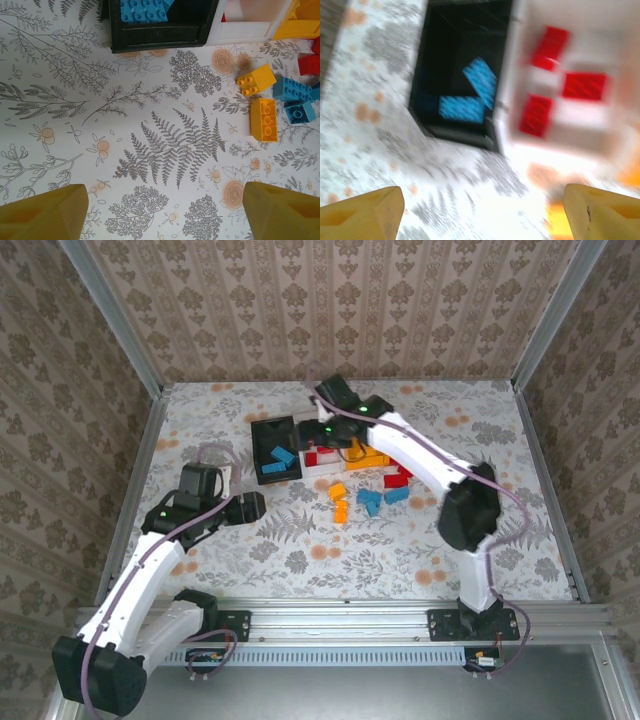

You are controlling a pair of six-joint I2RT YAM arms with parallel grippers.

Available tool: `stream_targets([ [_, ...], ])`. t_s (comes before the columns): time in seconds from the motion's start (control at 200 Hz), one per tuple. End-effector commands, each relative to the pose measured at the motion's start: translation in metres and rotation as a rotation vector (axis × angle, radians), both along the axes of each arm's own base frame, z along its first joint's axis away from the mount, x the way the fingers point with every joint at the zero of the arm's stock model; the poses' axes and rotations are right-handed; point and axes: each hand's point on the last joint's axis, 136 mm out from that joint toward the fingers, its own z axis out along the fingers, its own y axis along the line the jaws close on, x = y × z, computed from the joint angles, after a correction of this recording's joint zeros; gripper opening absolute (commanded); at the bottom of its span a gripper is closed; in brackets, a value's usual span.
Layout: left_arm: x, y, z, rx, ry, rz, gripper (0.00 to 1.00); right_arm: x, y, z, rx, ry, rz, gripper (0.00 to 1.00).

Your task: Sort the legos into containers by color

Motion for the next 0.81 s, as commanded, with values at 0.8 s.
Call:
stream_targets([
  [0.8,0.012,-0.06,-0.013,0.036,0.04,-0.159,0.84,-0.053,-0.191,-0.152,-0.457,0.282,-0.128,0.88],
])
